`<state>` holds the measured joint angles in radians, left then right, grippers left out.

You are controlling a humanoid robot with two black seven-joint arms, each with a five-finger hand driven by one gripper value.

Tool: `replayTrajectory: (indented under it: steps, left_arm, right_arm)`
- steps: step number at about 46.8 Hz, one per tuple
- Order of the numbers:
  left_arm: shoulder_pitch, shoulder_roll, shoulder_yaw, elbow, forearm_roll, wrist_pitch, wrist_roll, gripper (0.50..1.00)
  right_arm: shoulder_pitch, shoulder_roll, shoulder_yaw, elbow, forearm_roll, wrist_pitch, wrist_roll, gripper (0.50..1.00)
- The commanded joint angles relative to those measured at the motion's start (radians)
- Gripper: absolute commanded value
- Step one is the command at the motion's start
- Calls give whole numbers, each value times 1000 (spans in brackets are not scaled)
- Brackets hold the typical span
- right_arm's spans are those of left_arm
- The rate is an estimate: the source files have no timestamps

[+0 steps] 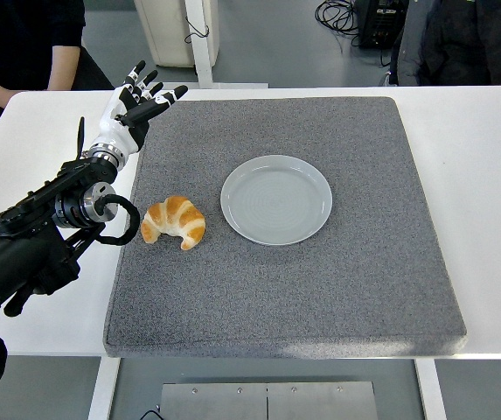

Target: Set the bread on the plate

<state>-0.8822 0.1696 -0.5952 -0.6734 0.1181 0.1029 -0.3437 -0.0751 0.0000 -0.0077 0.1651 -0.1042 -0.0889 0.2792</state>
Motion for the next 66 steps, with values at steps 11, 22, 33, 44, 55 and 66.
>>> replayTrajectory:
  steps: [11, 22, 33, 44, 55, 66]
  left_arm:
    - [-4, -1, 0, 0, 3, 1, 2, 977]
    - [-6, -8, -2, 0, 2, 0, 0, 977]
    - [-4, -8, -2, 0, 2, 0, 0, 977]
    - [-1, -10, 0, 0, 2, 1, 0, 977]
    - [-1, -12, 0, 0, 3, 0, 0, 978]
    - [-1, -19, 0, 0, 3, 0, 0, 977]
  right_arm:
    - [0, 0, 0, -1, 0, 0, 0, 1000]
    - [0, 0, 0, 1, 0, 0, 0, 1000]
    - [0, 0, 0, -1, 0, 0, 0, 1000]
    - [0, 0, -1, -1, 0, 0, 0, 1000]
    - [0, 0, 0, -1, 0, 0, 0, 1000]
    - [0, 0, -1, -1, 0, 0, 0, 1000]
